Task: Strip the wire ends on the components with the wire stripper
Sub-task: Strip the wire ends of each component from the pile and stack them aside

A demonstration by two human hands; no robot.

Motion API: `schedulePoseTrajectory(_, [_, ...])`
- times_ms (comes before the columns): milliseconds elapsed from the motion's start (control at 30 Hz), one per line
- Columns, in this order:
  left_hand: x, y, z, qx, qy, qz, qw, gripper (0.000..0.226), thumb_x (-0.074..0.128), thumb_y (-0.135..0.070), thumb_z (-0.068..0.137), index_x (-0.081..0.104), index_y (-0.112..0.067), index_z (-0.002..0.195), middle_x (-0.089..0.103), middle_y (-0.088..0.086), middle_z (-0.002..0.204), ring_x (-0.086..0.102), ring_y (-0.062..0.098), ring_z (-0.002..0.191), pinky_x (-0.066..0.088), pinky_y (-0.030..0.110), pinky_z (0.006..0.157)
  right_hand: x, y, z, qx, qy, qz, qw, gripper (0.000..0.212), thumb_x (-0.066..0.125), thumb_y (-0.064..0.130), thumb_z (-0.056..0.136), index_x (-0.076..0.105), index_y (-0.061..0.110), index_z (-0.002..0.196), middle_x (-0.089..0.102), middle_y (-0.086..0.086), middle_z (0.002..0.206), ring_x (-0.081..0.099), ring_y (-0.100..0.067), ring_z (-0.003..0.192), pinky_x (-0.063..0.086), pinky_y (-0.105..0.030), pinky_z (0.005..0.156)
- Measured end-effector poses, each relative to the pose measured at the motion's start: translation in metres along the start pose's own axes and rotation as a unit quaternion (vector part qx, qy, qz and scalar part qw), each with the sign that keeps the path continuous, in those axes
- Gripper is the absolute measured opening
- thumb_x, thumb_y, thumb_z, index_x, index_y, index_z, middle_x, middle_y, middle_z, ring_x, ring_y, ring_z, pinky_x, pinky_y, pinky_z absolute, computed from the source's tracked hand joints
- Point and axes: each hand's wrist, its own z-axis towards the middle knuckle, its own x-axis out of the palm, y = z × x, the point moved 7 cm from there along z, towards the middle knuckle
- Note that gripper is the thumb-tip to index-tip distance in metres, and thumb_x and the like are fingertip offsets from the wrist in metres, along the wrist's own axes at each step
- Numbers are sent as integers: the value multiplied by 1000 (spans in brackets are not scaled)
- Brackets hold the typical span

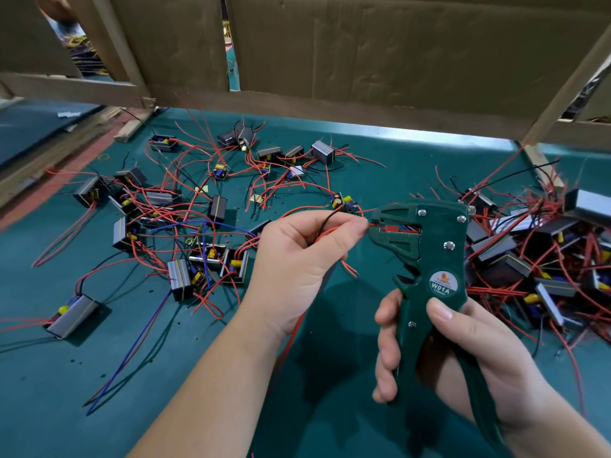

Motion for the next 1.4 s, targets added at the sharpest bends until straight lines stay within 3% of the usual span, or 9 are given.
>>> schedulePoseTrajectory(367, [0, -1, 0, 9, 14, 5, 1000, 6, 69, -22, 65, 70, -16, 68, 59, -10, 52, 43, -2, 37, 32, 5, 39, 2, 2, 0, 2, 9, 0, 1000, 42, 72, 36, 83, 63, 0, 104, 61, -22, 78, 62, -40, 67, 46, -52, 68])
schedulePoseTrajectory(633, [-1, -2, 2, 9, 34, 11, 999, 10, 68, -18, 65, 69, -10, 72, 59, -12, 49, 46, -6, 35, 32, 2, 39, 3, 2, 0, 8, 15, -5, 1000, 40, 72, 36, 83, 64, 2, 102, 62, -21, 77, 62, -39, 67, 50, -49, 67])
schedulePoseTrajectory(967, [-6, 0, 4, -6, 38, 68, 997, 14, 69, -22, 63, 67, -10, 70, 55, -12, 46, 39, -3, 32, 28, 4, 37, 0, 0, 0, 32, -13, -18, 999, 44, 76, 46, 77, 66, 5, 91, 60, -19, 70, 60, -37, 58, 50, -49, 61])
schedulePoseTrajectory(1067, [-12, 7, 8, -20, 23, 111, 993, 8, 72, -22, 70, 68, -16, 66, 50, -8, 47, 37, 0, 36, 28, 6, 37, 1, -5, 2, 36, -44, -2, 998, 50, 80, 49, 70, 65, 4, 86, 57, -21, 66, 58, -35, 54, 50, -47, 58])
schedulePoseTrajectory(1167, [-18, 17, 12, -39, 14, 157, 987, 22, 60, -29, 91, 70, -14, 77, 45, -6, 51, 46, 7, 48, 42, 15, 44, -3, -11, 6, 38, -136, 1, 990, 53, 82, 55, 62, 63, 7, 75, 50, -18, 58, 51, -28, 42, 48, -39, 48])
schedulePoseTrajectory(1267, [-21, 23, 15, -44, 5, 215, 976, 31, 46, -27, 101, 70, -18, 83, 44, -5, 51, 49, 4, 47, 50, 24, 47, -11, -9, 8, 47, -222, 9, 974, 47, 67, 56, 67, 56, 10, 65, 41, -11, 51, 37, -20, 31, 39, -27, 39])
schedulePoseTrajectory(1400, [-19, 23, 16, -22, 2, 232, 972, 32, 40, -20, 103, 65, -18, 84, 43, -11, 45, 52, 6, 49, 48, 24, 44, -10, 0, 6, 25, -198, 15, 980, 52, 70, 60, 65, 58, 9, 67, 42, -10, 51, 38, -20, 30, 40, -28, 38])
